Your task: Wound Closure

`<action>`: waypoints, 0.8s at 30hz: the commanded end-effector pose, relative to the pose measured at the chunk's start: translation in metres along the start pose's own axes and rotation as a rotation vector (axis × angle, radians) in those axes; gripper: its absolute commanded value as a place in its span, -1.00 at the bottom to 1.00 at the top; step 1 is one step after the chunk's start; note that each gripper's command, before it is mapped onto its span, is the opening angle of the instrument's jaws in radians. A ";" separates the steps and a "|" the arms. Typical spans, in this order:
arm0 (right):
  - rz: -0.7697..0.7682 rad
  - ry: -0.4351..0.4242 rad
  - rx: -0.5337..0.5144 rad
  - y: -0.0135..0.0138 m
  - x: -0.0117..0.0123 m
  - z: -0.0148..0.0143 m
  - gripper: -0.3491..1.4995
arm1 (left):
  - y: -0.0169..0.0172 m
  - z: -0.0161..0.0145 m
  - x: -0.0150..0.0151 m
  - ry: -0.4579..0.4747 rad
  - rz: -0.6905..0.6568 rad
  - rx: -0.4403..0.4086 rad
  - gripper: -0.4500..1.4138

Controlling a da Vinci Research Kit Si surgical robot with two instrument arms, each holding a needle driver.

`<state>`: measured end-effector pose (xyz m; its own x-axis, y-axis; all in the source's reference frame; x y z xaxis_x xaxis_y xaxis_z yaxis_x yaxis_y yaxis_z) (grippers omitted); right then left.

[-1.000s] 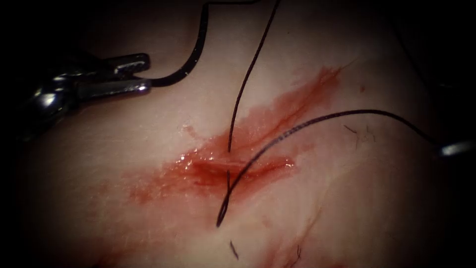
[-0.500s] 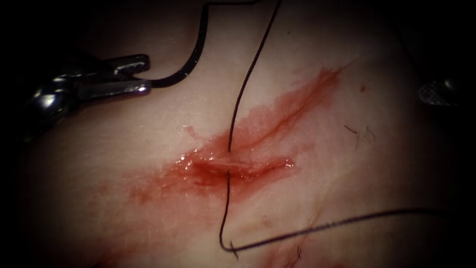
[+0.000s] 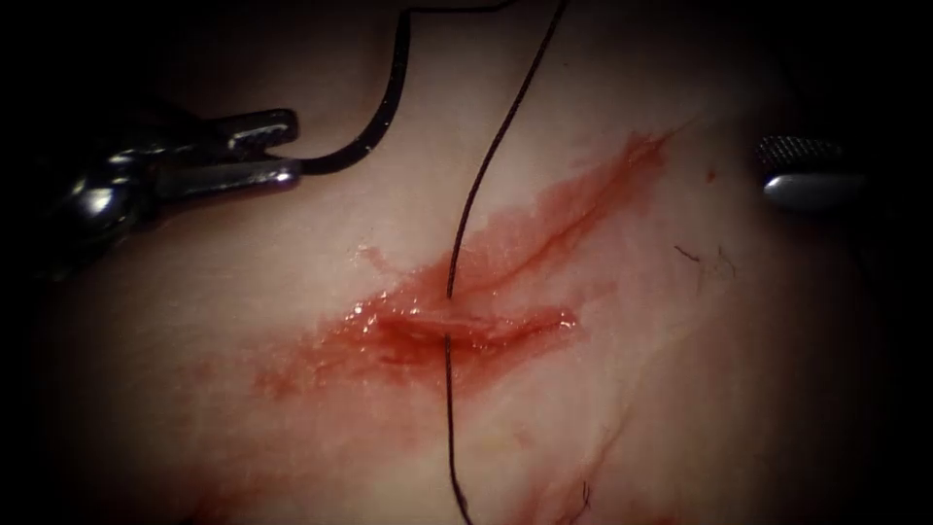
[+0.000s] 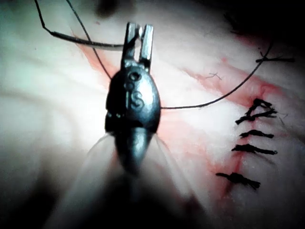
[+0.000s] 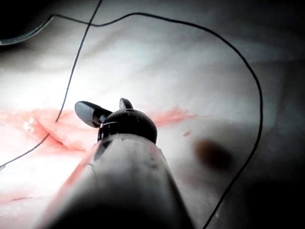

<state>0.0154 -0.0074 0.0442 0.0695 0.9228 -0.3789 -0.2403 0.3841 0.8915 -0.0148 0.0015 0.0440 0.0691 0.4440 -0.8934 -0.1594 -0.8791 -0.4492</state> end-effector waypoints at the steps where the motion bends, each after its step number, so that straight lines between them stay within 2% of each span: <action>1: -0.010 -0.024 0.038 -0.0015 -0.0007 0.0024 0.35 | -0.0001 0.0005 -0.0005 0.000 0.001 0.000 -1.00; 2: -0.007 -0.037 0.060 -0.0025 -0.0012 0.0034 0.46 | -0.0001 0.0005 -0.0005 0.000 0.001 0.000 -1.00; 4: 0.029 -0.061 0.083 -0.0040 -0.0021 0.0048 0.51 | -0.0002 0.0005 -0.0005 0.001 0.001 -0.001 -1.00; 8: 0.207 -0.103 0.091 -0.0071 -0.0049 0.0081 0.35 | -0.0002 0.0005 -0.0005 0.001 0.001 -0.001 -1.00; 11: 0.333 -0.105 0.070 -0.0080 -0.0074 0.0109 0.26 | -0.0002 0.0005 -0.0005 0.001 0.001 -0.001 -1.00; 13: 0.455 -0.108 0.056 -0.0074 -0.0089 0.0120 0.22 | -0.0001 0.0004 -0.0005 0.000 0.001 -0.001 -1.00; 23: 0.481 -0.168 -0.029 -0.0037 -0.0149 0.0149 0.22 | -0.0001 0.0005 -0.0005 0.001 0.001 -0.003 -1.00; 24: 0.481 -0.168 -0.029 -0.0037 -0.0149 0.0149 0.22 | -0.0001 0.0005 -0.0005 0.001 0.001 -0.003 -1.00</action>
<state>0.0289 -0.0223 0.0500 0.0975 0.9872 0.1266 -0.3188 -0.0895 0.9436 -0.0148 0.0015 0.0439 0.0692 0.4439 -0.8934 -0.1577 -0.8794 -0.4491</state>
